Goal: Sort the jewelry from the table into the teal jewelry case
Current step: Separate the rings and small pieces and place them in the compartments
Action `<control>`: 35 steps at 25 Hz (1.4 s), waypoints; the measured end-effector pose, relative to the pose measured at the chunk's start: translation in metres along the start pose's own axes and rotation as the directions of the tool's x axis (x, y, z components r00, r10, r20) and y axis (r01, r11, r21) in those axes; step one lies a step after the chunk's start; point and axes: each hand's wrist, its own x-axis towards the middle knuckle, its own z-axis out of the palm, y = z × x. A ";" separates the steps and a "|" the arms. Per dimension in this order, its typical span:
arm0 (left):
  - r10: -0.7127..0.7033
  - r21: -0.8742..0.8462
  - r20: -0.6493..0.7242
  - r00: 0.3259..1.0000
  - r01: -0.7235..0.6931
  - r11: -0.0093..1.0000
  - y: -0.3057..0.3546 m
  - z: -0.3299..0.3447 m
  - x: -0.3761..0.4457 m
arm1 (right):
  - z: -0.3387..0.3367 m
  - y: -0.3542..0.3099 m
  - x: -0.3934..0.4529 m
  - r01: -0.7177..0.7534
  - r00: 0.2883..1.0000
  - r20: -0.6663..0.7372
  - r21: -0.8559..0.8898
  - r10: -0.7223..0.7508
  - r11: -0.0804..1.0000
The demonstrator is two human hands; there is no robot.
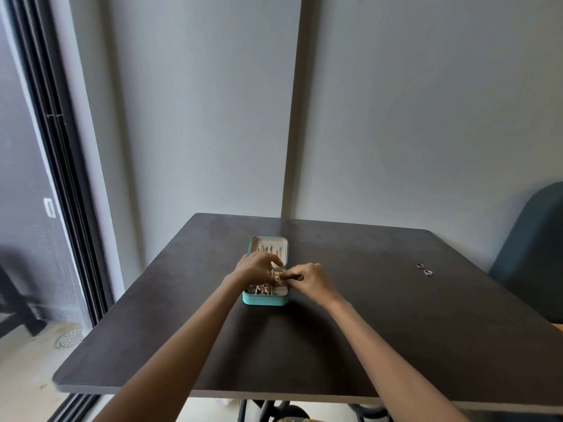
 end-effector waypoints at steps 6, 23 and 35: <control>0.012 0.140 -0.043 0.999 -0.006 0.990 0.002 -0.001 0.006 | -0.005 -0.005 0.001 0.055 0.996 0.081 -0.137 -0.044 0.989; -0.013 0.141 -0.140 0.990 0.033 0.990 0.000 0.000 0.003 | 0.006 -0.013 -0.003 0.102 0.994 0.078 -0.340 -0.080 0.935; -0.040 0.071 -0.090 0.995 0.046 0.996 0.003 -0.006 0.001 | 0.016 -0.015 -0.009 0.018 0.996 -0.079 -0.276 -0.042 0.961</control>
